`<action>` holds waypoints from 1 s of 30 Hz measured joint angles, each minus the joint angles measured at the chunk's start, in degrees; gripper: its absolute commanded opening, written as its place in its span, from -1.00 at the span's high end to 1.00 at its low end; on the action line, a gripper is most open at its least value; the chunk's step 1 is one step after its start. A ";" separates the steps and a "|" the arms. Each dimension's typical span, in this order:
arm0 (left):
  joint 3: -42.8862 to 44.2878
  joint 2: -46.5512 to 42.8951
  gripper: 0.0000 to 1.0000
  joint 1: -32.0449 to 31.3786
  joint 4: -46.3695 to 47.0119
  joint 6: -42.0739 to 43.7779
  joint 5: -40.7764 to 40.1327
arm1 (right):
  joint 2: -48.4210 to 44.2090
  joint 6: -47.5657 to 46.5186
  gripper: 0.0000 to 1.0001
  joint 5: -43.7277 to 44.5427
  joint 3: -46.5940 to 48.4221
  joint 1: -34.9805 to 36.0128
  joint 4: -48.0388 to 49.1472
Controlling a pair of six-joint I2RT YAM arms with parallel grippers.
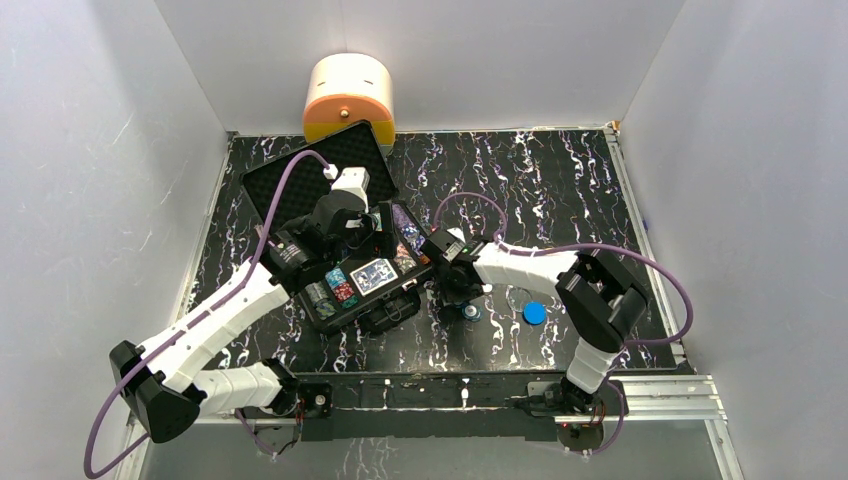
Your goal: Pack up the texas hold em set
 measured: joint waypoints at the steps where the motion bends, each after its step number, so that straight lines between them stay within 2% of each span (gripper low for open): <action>1: -0.02 0.00 -0.70 0.00 0.00 0.00 -0.04 | -0.02 0.09 0.06 0.17 0.00 0.00 -0.04; 13: -0.42 0.37 -0.71 0.00 0.09 0.00 -0.33 | -9.97 1.36 0.01 1.95 -4.63 0.00 -0.15; 19: -0.52 1.01 -0.72 0.00 0.44 0.00 -0.33 | -9.97 2.03 -0.04 1.40 -7.93 0.00 -0.37; 24: -0.63 1.09 -0.72 0.00 0.46 0.00 -0.33 | -9.97 2.10 -0.17 1.33 -8.41 0.00 -0.35; 30: -0.66 1.77 -0.72 0.00 0.52 0.00 -0.33 | -8.83 2.14 -0.21 1.33 -8.41 0.00 0.07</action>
